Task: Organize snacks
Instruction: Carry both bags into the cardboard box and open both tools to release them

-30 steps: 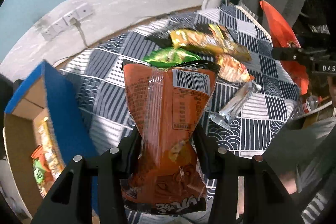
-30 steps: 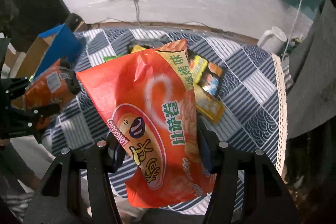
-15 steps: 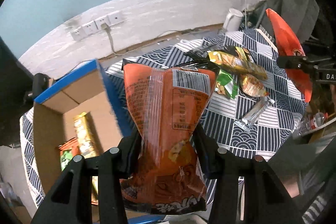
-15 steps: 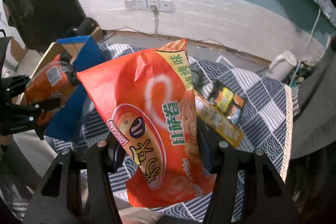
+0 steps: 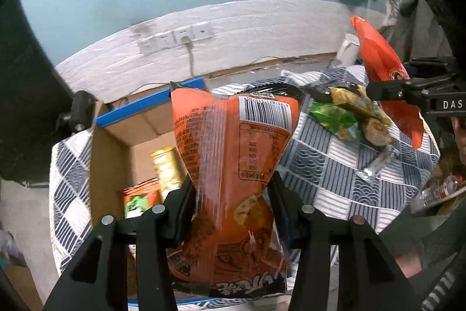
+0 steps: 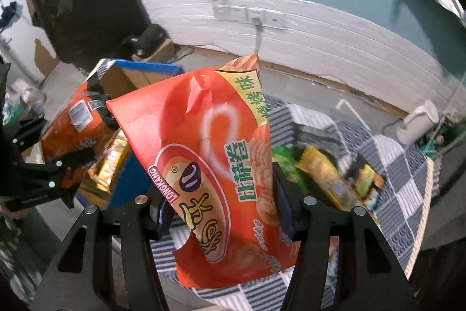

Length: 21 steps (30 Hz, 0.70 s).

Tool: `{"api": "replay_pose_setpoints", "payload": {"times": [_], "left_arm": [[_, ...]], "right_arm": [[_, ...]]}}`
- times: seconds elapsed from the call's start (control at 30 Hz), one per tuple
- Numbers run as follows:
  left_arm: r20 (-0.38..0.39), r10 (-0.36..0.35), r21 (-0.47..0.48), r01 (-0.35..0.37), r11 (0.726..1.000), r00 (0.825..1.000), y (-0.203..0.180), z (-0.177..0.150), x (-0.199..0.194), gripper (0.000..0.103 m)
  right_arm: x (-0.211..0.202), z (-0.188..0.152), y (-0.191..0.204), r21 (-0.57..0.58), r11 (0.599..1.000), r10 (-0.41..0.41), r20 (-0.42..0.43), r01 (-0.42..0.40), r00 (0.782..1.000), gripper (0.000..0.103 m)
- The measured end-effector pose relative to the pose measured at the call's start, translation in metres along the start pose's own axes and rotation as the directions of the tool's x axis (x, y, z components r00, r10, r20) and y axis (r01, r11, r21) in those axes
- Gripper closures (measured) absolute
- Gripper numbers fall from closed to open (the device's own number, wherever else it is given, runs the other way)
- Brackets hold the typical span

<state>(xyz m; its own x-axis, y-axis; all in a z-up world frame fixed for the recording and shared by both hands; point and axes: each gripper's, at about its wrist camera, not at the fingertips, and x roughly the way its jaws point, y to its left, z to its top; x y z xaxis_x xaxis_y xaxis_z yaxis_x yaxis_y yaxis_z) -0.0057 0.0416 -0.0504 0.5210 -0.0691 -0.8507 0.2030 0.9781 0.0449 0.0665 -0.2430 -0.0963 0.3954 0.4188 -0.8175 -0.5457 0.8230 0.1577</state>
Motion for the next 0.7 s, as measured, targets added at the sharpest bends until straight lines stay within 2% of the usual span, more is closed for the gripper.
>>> {"api": "replay_pose_setpoints", "payload": {"times": [0.37, 0.7], "left_arm": [[0.006, 0.071, -0.102, -0.07, 0.992, 0.997, 0.06, -0.013, -0.006, 0.054], [-0.053, 0.096, -0.194, -0.104, 0.975, 0.994, 0.106, -0.032, 0.014, 0.054]], "right_arm": [[0.034, 0.032, 0.061, -0.072, 0.996, 0.044, -0.034, -0.046, 0.998, 0.045], [0.074, 0.049, 0.119, -0.115, 0.988, 0.088, -0.09, -0.099, 0.992, 0.045]]}}
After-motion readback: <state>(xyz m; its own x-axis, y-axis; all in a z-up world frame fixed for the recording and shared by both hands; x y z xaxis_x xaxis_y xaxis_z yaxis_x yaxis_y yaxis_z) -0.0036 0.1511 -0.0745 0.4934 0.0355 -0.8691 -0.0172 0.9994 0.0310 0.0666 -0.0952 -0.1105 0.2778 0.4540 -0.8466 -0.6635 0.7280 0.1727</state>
